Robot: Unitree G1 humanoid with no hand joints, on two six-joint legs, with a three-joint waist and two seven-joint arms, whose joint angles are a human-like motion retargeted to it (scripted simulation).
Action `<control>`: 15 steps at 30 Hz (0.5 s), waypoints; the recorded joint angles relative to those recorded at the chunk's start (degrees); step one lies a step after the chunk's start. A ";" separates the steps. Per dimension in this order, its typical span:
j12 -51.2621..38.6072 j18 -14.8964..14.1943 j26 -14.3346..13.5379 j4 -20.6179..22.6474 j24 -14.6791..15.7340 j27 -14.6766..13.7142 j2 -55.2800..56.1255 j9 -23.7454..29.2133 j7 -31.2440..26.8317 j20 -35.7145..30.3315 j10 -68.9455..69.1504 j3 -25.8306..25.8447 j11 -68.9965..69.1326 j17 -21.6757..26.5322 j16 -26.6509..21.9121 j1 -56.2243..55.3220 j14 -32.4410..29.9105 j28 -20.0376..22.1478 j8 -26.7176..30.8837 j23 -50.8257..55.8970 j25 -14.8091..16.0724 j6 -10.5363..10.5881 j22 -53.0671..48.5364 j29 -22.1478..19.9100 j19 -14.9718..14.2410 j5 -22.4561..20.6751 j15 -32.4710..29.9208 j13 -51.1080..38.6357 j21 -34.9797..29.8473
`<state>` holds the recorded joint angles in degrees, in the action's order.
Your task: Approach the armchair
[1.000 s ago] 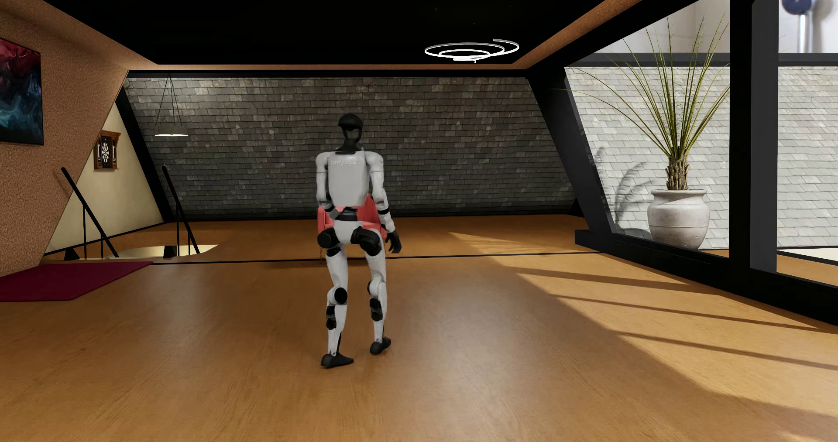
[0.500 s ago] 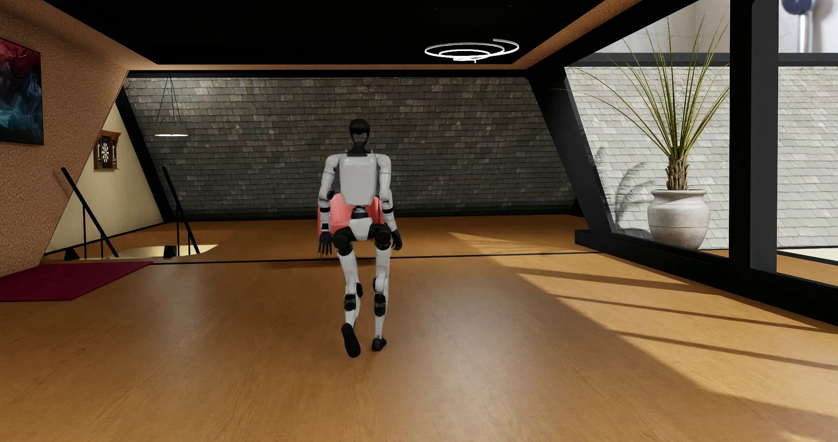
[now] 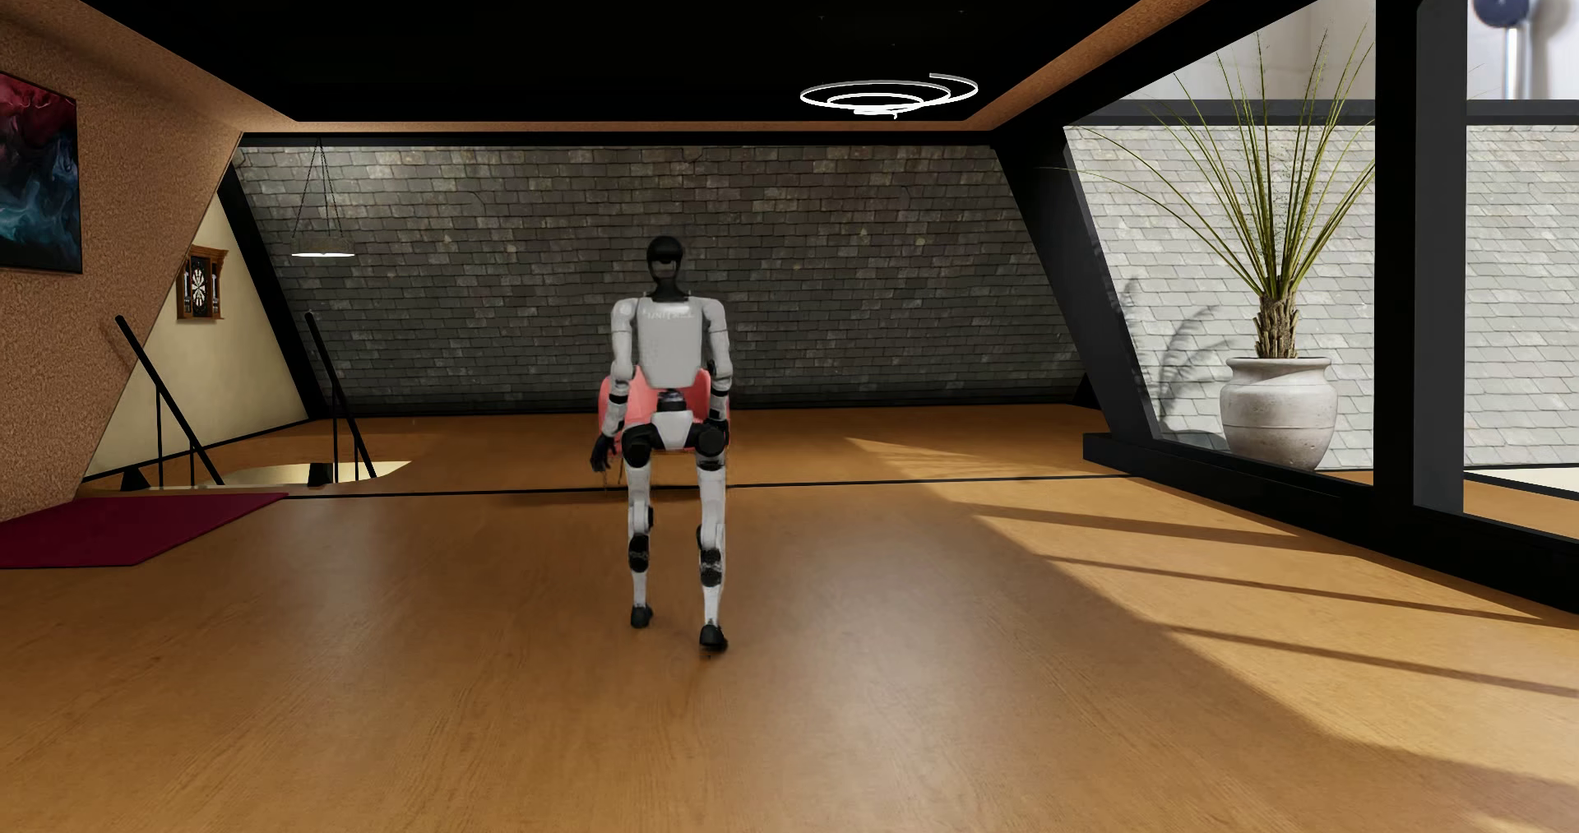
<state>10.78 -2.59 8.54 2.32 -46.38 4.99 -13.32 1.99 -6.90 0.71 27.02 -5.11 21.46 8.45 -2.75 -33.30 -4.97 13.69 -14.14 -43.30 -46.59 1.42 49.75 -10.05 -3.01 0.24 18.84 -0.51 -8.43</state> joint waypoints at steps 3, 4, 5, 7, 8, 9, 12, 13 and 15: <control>-1.20 2.48 6.01 3.09 -4.05 1.69 5.30 0.35 4.38 0.60 1.06 0.05 18.98 0.63 1.85 6.48 5.23 -4.90 0.93 0.28 2.62 -3.49 13.54 -0.04 3.06 8.33 -19.33 3.57 0.60; -0.84 3.02 4.83 4.25 -4.35 1.59 9.91 0.47 5.99 1.31 0.09 0.48 28.33 2.27 2.66 8.87 6.68 -4.91 0.60 -0.32 1.28 -4.79 13.77 3.37 2.12 13.18 -27.22 3.61 -2.12; -0.69 3.61 2.97 5.78 -4.52 0.90 15.31 0.71 7.34 1.75 -0.83 1.17 37.23 4.29 3.44 11.28 8.13 -3.79 2.33 -0.09 -0.63 -6.16 13.10 6.93 0.34 16.98 -31.68 3.72 -5.02; -3.28 4.88 2.01 8.43 -7.43 -0.43 27.05 1.44 8.84 -0.25 -2.19 2.09 50.01 6.92 4.20 16.28 11.12 -1.69 9.19 2.89 -2.10 -8.16 13.70 9.24 -2.78 16.05 -25.92 5.93 -6.98; -6.08 5.30 2.86 9.31 -9.97 -0.33 31.89 1.76 9.08 -2.31 -2.23 2.18 52.30 6.98 4.30 18.44 12.83 -2.41 10.85 4.45 -0.86 -8.70 14.95 7.59 -3.57 15.06 -23.69 7.97 -5.63; -9.22 5.68 3.19 9.96 -12.07 0.23 35.99 1.98 9.00 -4.10 -1.80 2.29 51.61 6.39 4.43 20.29 14.74 -3.84 11.24 5.27 1.13 -9.01 15.54 5.27 -3.92 14.71 -20.02 10.00 -3.53; -17.42 6.45 -1.59 10.24 -12.51 4.21 44.25 1.97 7.38 -5.18 -1.84 3.51 34.86 3.16 4.69 25.76 19.53 -3.52 10.84 3.97 3.95 -8.74 10.55 2.19 -3.04 12.64 -11.13 13.06 0.07; -18.87 6.50 -4.17 9.81 -11.10 4.93 45.53 1.79 6.83 -5.36 -2.88 4.00 25.60 2.57 4.46 27.77 20.38 -2.37 10.08 2.49 3.62 -8.34 7.10 2.73 -1.68 11.87 -11.45 12.88 0.11; -21.10 6.46 -8.63 8.86 -7.30 5.31 45.92 1.23 5.80 -7.14 -5.97 4.92 5.04 1.71 3.63 31.96 21.48 -0.89 10.03 -0.44 2.24 -7.32 0.11 4.47 -2.07 8.94 -14.96 12.59 -0.18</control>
<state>-10.32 3.87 -0.10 11.18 -53.68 10.31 32.60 3.22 -1.09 -6.44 21.04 -0.19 26.50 10.16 0.88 -1.33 16.51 12.81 -4.11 -43.74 -44.35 -5.90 49.86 -5.58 -5.08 9.19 3.88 12.08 -8.62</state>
